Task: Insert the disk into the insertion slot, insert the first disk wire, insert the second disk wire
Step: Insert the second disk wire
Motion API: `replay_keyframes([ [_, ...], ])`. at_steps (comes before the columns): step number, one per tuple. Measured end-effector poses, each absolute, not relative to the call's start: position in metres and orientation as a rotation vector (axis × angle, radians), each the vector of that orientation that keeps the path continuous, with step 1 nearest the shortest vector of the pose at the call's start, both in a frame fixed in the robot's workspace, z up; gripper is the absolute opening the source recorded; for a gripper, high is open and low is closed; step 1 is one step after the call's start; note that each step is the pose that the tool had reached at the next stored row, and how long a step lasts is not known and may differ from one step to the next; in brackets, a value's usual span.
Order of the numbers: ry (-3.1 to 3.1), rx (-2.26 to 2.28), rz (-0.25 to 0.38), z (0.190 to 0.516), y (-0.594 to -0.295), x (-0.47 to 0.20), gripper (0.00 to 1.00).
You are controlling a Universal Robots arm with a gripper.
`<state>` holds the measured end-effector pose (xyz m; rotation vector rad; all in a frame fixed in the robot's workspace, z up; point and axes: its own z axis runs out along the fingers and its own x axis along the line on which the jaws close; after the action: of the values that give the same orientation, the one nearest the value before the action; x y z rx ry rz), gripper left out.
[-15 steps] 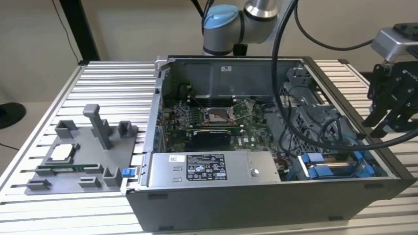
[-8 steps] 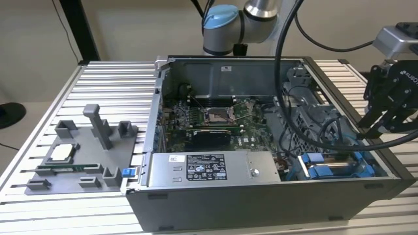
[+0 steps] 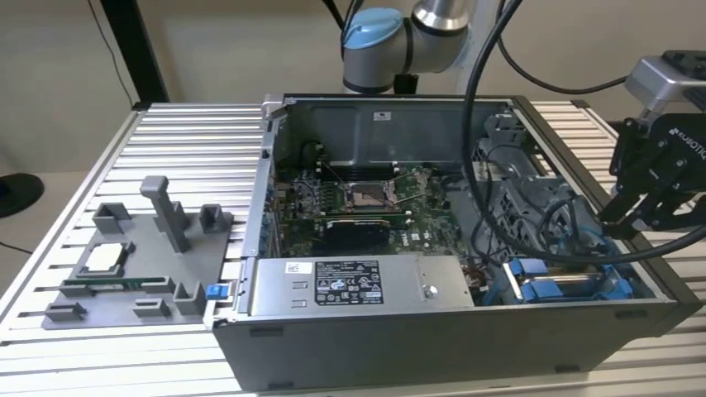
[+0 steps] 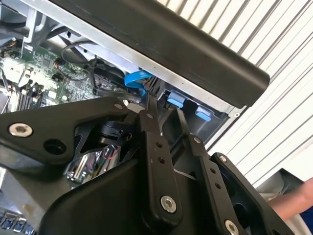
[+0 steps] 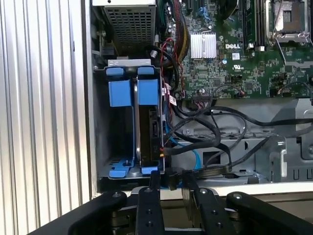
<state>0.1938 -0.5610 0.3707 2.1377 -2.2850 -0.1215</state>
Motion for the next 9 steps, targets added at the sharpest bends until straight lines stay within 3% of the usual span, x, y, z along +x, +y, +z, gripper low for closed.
replay_keyframes([
  [6,-2.285,2.138,-0.122,0.3689,-0.561,0.1939,1.0],
  [7,-2.285,2.138,-0.122,0.3688,-0.561,0.1939,0.0],
  [9,-2.285,2.138,-0.122,0.3688,-0.561,0.1939,0.0],
])
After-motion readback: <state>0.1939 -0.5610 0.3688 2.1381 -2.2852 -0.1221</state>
